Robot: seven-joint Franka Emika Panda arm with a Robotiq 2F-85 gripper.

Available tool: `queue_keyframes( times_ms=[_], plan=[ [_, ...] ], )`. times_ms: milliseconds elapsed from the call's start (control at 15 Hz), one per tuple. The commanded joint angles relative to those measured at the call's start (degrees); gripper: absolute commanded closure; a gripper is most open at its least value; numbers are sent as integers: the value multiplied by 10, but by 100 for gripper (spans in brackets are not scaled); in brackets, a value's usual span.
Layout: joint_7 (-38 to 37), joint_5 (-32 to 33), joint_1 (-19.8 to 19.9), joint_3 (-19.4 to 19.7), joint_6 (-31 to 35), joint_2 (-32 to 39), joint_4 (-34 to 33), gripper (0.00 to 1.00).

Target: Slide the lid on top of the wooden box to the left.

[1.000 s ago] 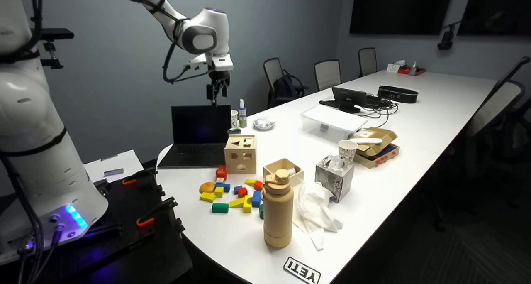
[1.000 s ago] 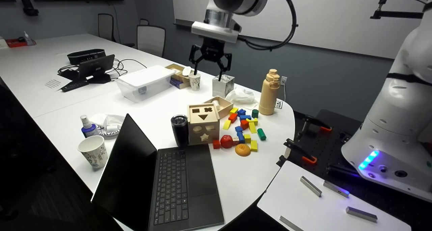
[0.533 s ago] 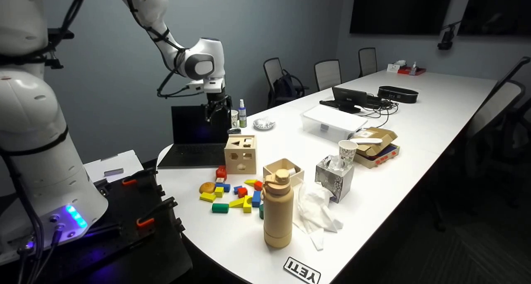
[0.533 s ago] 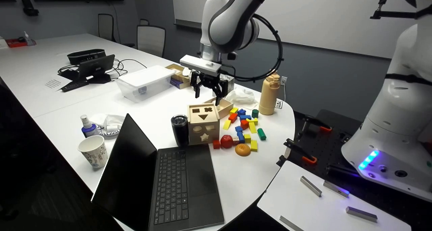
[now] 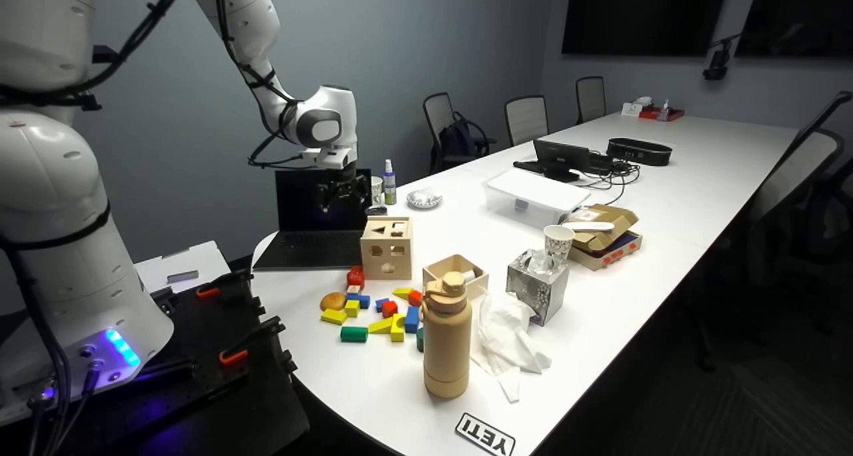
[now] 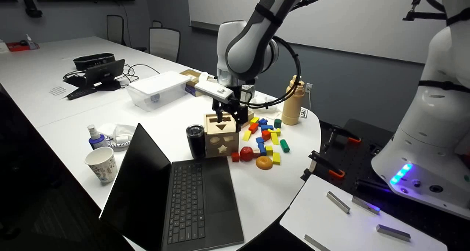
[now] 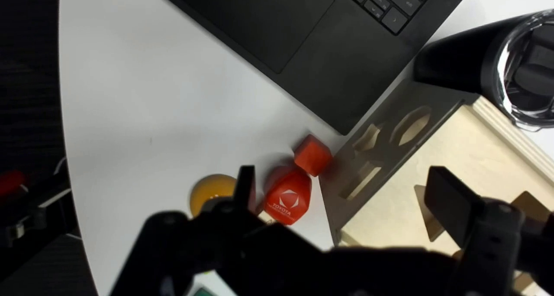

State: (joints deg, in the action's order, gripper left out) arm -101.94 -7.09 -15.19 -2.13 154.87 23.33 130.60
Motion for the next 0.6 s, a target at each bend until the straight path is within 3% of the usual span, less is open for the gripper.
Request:
queue_keyframes(
  times_ms=[0, 533],
  plan=[
    [-27, 11, -15, 21, 12, 25, -33, 0],
    [-33, 18, -23, 52, -4, 63, -77, 0]
  ],
)
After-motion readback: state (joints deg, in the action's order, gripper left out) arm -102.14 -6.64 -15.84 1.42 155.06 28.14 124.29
